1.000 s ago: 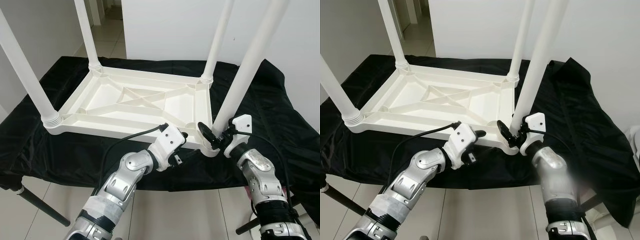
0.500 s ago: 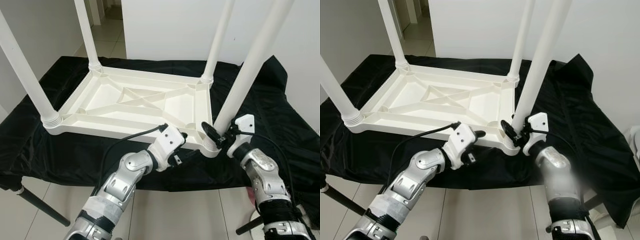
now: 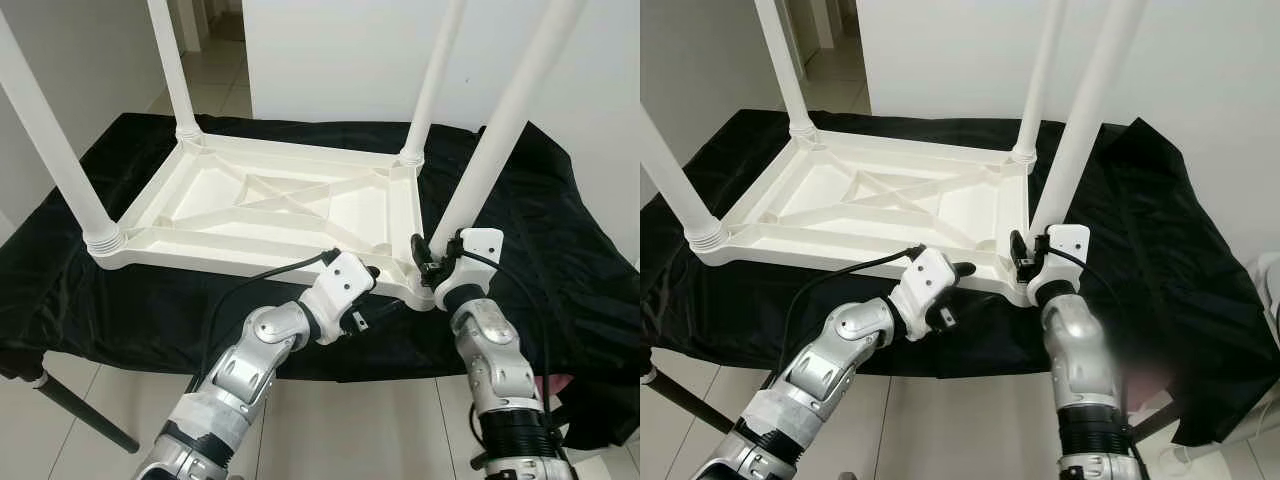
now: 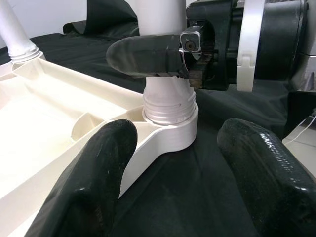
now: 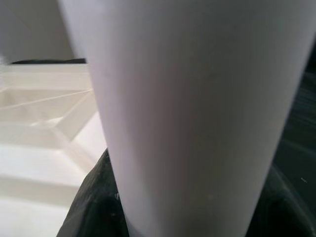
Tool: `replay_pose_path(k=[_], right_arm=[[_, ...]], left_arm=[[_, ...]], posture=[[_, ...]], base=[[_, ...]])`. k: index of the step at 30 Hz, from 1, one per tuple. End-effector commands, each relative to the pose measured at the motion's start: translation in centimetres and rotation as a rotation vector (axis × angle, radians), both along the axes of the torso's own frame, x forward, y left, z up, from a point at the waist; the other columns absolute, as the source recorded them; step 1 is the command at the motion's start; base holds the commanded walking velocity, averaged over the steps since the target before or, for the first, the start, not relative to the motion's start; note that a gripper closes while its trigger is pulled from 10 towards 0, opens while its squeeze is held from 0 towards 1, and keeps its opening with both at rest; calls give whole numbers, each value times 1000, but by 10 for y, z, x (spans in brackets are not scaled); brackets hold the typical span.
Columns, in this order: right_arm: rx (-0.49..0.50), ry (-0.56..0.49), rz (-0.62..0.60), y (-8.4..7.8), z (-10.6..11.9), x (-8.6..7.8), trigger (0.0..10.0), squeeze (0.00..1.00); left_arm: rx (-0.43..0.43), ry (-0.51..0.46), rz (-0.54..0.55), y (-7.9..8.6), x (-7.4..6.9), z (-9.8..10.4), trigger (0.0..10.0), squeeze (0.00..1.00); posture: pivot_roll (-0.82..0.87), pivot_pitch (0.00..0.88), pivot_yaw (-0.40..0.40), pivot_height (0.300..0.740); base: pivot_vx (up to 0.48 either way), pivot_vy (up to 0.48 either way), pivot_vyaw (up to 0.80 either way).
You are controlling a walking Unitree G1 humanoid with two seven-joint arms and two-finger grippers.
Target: Building children table
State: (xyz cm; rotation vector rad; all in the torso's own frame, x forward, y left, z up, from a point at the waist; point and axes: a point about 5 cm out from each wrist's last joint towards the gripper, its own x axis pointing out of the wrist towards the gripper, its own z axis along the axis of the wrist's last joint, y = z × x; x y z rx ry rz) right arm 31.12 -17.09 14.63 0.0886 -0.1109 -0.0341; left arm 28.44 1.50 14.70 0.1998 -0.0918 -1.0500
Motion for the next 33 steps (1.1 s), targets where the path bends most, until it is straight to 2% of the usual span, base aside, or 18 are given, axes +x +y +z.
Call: replay_pose_path(k=[1, 4, 5, 13, 14, 18, 23, 24, 28, 30, 33], right_arm=[[116, 39, -202, -5, -8, -7, 10000, 0], [139, 49, -232, -1, -10, -8, 10000, 0], [167, 40, -240, 8, -8, -8, 10000, 0], [167, 40, -240, 8, -8, -8, 10000, 0], [185, -23, -161, 12, 0, -8, 10000, 1000], [184, -74, -104, 6, 6, -10, 10000, 1000], [156, -87, -50, 0, 6, -14, 10000, 1000], [142, -87, -30, -3, 5, -15, 10000, 0], [118, -85, 23, -6, 2, -17, 10000, 0], [113, -74, 116, -4, -3, -17, 10000, 0], [103, -70, 172, -2, -6, -18, 10000, 0]], left_arm=[[-1, 9, -18, -1, -2, -3, 10000, 0], [-2, 9, -16, -1, -2, -3, 10000, 0], [-6, 8, -12, -1, -2, -3, 10000, 0], [-6, 8, -12, -1, -2, -3, 10000, 0], [-3, 9, -10, 1, -3, -3, 10000, 0], [3, 10, -7, 3, -2, -4, 10000, 0], [1, 12, -7, 2, -3, -4, 10000, 0], [1, 12, -7, 3, -3, -5, 10000, 0], [4, 12, -8, 4, -3, -5, 10000, 0], [7, 10, -7, 4, -1, -4, 10000, 0], [8, 6, -3, 5, 0, -3, 10000, 0]], posture=[[-44, 0, -32, 740], [-41, 0, -33, 740], [-36, 0, -33, 740], [-36, 0, -33, 740], [-36, 0, -32, 740], [-37, 0, -33, 740], [-39, 0, -31, 740], [-41, 0, -28, 740], [-42, 0, -24, 740], [-41, 0, -16, 740], [-43, 0, -13, 740]], base=[[0, 0, 0], [0, 0, 0], [0, 0, 0], [0, 0, 0], [0, 0, 0], [0, 0, 0], [0, 0, 0], [0, 0, 0], [0, 0, 0], [0, 0, 0], [0, 0, 0]])
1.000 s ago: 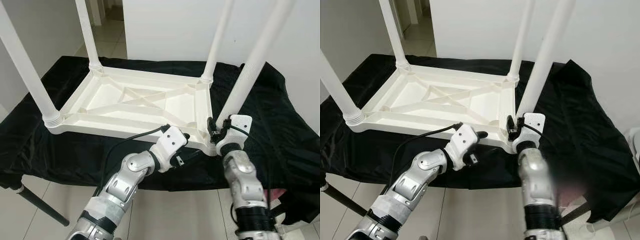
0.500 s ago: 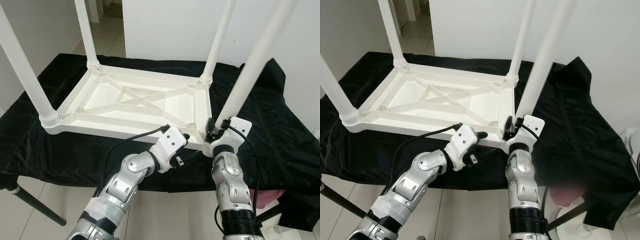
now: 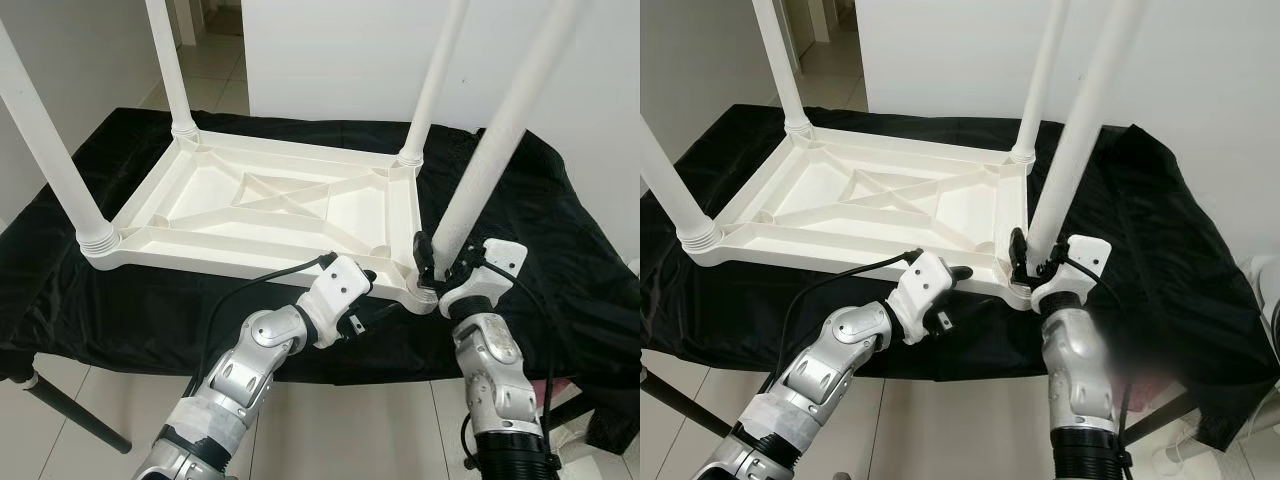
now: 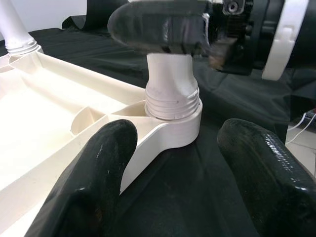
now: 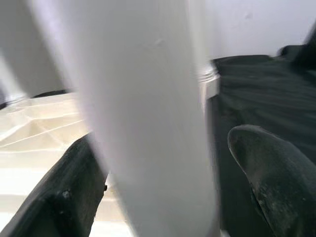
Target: Building children table
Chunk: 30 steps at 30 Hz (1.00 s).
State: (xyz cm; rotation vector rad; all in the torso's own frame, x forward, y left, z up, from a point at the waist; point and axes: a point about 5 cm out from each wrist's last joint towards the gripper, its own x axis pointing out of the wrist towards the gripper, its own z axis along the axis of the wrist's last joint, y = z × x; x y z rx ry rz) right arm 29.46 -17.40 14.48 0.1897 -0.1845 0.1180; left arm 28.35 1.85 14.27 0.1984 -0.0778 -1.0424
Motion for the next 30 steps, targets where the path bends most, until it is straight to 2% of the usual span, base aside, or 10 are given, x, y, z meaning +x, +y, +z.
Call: replay_pose_path(k=[1, 4, 7, 10, 15, 17, 20, 24, 28, 30], right_arm=[[-4, 11, 38, 2, -7, -2, 10000, 0], [-54, 22, 37, 4, -13, -2, 10000, 0], [-49, 40, 53, 6, -17, -3, 10000, 0], [-89, 49, 52, 7, -21, -4, 10000, 0], [-88, 65, 50, 7, -25, -5, 10000, 0], [-49, 82, 75, 8, -28, -4, 10000, 0], [-48, 83, 76, 7, -28, -4, 10000, 0], [-123, 71, 49, 0, -30, -2, 10000, 0], [-134, 80, 30, -4, -31, 0, 10000, 0], [-149, 80, 47, -6, -31, 2, 10000, 0]], left_arm=[[-3, -5, -7, 2, 2, 2, 10000, 0], [-48, 21, 15, 4, 5, 3, 10000, 0], [-77, 43, 32, 5, 6, 4, 10000, 0], [-79, 30, 75, 7, 8, 3, 10000, 0], [-105, 42, 103, 8, 9, 2, 10000, 0], [-102, 23, 136, 10, 12, 3, 10000, 0], [-99, 22, 141, 11, 14, 3, 10000, 0], [-76, 53, 131, 14, 15, -3, 10000, 0], [-57, 50, 132, 15, 14, -5, 10000, 0], [-52, 79, 113, 16, 11, -9, 10000, 0]], posture=[[-42, 0, -11, 740], [-40, 0, -7, 740], [-38, 0, -5, 740], [-40, 0, 0, 740], [-43, 0, 8, 740], [-43, 0, 13, 740], [-42, 0, 15, 740], [-43, 0, 19, 740], [-41, 0, 19, 740], [-39, 0, 22, 740]], base=[[0, 0, 0], [0, 0, 0], [0, 0, 0], [0, 0, 0], [0, 0, 0], [0, 0, 0], [0, 0, 0], [0, 0, 0], [0, 0, 0], [0, 0, 0]])
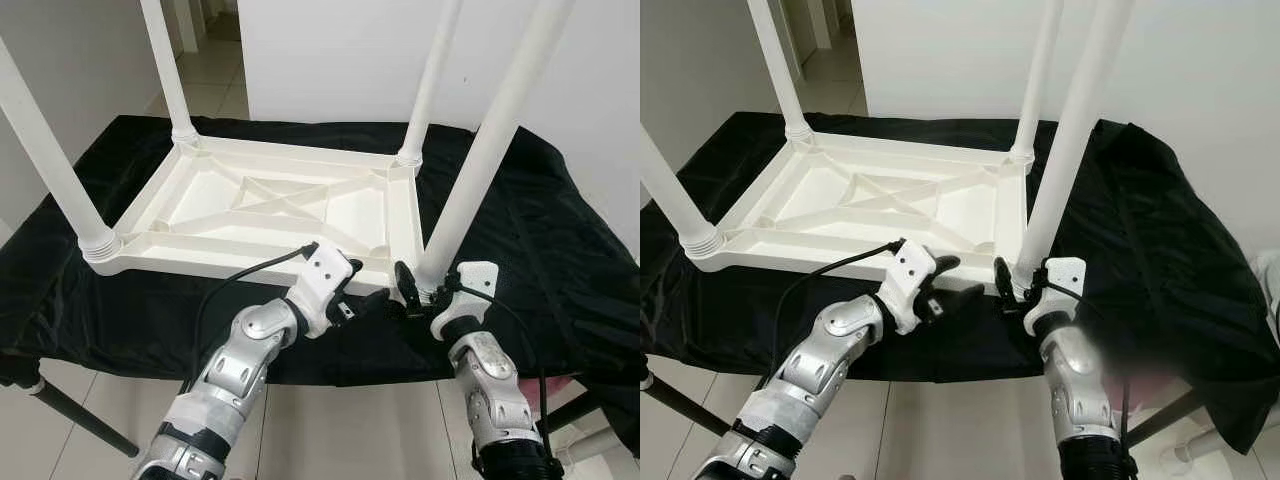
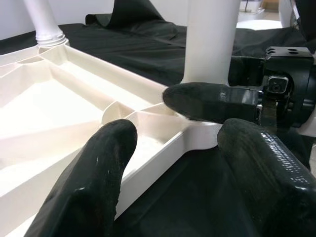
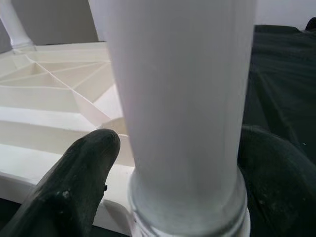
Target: Building children table
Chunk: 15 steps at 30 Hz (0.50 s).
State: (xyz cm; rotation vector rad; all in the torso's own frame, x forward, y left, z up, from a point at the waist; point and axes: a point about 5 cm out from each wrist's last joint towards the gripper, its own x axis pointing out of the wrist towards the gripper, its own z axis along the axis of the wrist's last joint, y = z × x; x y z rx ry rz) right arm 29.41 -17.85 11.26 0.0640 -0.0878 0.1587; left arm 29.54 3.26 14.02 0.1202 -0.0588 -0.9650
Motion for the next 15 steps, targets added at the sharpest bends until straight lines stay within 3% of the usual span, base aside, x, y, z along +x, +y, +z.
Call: replay_pose_path(k=[1, 10, 15], right_arm=[[-14, -5, 11, -1, 1, 2, 10000, 0], [-48, -25, 135, 2, 2, 3, 10000, 0], [-113, -74, 222, -4, 13, 10, 10000, 0]], left_arm=[[9, 33, 34, 2, 0, -6, 10000, 0], [21, 76, -42, 2, -4, -11, 10000, 0], [27, 91, -111, 0, -9, -12, 10000, 0]], posture=[[-39, 0, 22, 740], [-38, 0, 33, 740], [-39, 0, 35, 740]], base=[[0, 0, 0], [0, 0, 0], [0, 0, 0]])
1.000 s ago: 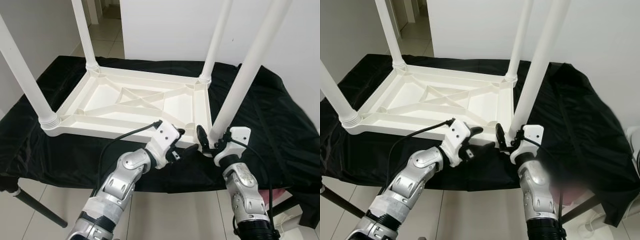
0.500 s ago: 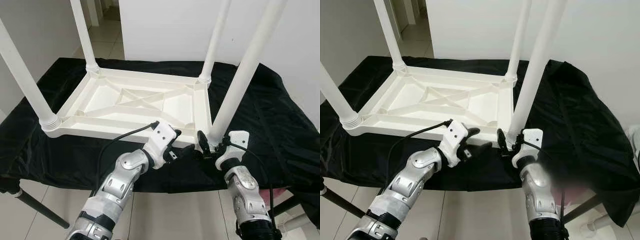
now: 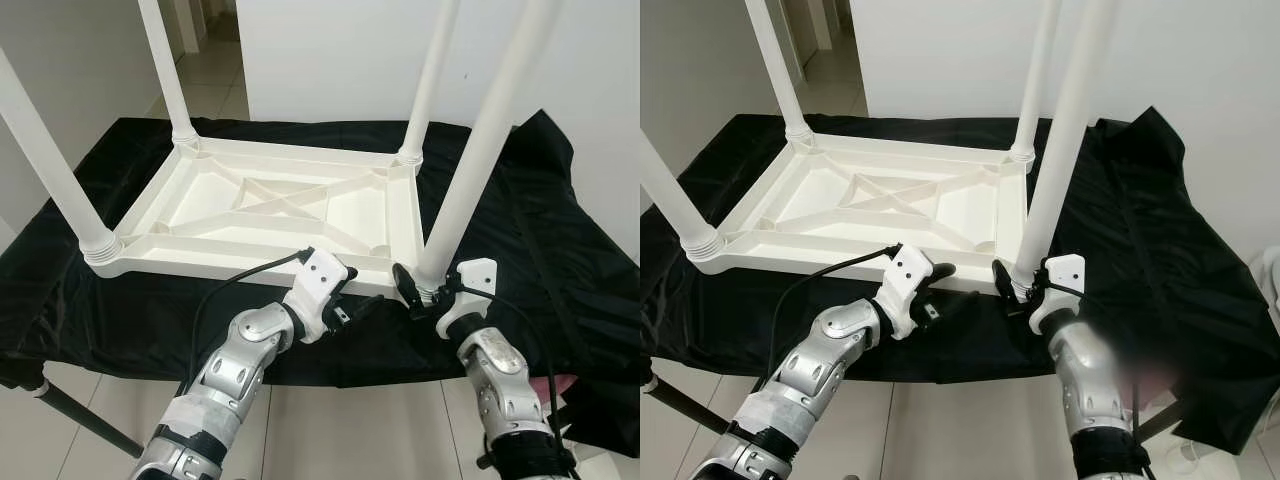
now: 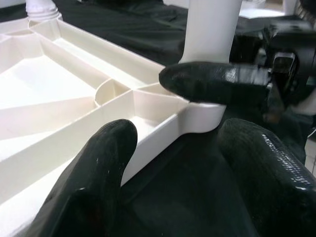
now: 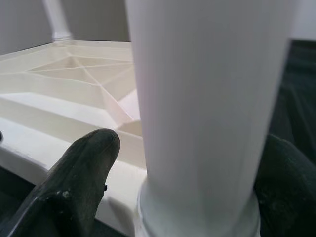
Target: Building children table
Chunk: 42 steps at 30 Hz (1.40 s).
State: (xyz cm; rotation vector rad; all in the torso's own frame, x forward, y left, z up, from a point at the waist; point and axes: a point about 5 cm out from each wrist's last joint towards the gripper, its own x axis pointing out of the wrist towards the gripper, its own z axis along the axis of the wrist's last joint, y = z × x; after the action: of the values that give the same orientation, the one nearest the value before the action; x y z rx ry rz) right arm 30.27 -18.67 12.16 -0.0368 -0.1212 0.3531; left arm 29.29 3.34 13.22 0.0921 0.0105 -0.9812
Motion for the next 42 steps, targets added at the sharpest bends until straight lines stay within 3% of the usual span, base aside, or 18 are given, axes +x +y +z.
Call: replay_pose_path(k=[1, 10, 11, 12, 13, 14, 15, 27, 28, 29, 30, 42], right_arm=[[-26, -32, 49, 2, 6, 4, 10000, 0], [-100, -26, 132, -8, 13, 11, 10000, 0], [-114, -13, 148, -9, 11, 12, 4471, 0], [-123, -4, 157, -10, 10, 12, 4471, 0], [-130, 5, 160, -12, 8, 11, 667, 0], [-130, 5, 160, -12, 8, 11, 667, 0], [-134, 11, 164, -13, 6, 10, 0, 0], [-100, 38, 151, -17, -2, 4, 0, 0], [-93, 44, 136, -17, -3, 3, 1020, 0], [-93, 44, 136, -17, -3, 3, 1020, 0], [-89, 50, 121, -17, -3, 3, 10000, 0], [-10, 66, -53, -7, -4, 3, 10000, 0]], left_arm=[[18, 19, -103, -1, -7, -4, 10000, 0], [24, 18, -116, -4, -8, -4, 10000, 0], [25, 19, -117, -4, -9, -4, 10000, 0], [26, 19, -117, -4, -9, -4, 10000, 0], [26, 20, -115, -3, -10, -4, 10000, 0], [26, 20, -115, -3, -10, -4, 10000, 0], [27, 22, -114, -3, -10, -4, 10000, 0], [25, 26, -110, -4, -11, -4, 10000, 0], [26, 24, -108, -3, -11, -4, 10000, 0], [26, 24, -108, -3, -11, -4, 10000, 0], [26, 24, -107, -3, -11, -4, 10000, 0], [28, 21, -104, -4, -10, -3, 10000, 0]], posture=[[-40, 0, 36, 740], [-32, 0, 30, 740], [-28, 0, 27, 740], [-28, 0, 27, 740], [-25, 0, 22, 740], [-25, 0, 22, 740], [-25, 0, 21, 740], [-29, 0, 18, 740], [-29, 0, 18, 740], [-29, 0, 18, 740], [-29, 0, 18, 740], [-32, 0, 13, 740]], base=[[0, 0, 0], [0, 0, 0], [0, 0, 0], [0, 0, 0], [0, 0, 0], [0, 0, 0], [0, 0, 0], [0, 0, 0], [0, 0, 0], [0, 0, 0], [0, 0, 0], [0, 0, 0]])
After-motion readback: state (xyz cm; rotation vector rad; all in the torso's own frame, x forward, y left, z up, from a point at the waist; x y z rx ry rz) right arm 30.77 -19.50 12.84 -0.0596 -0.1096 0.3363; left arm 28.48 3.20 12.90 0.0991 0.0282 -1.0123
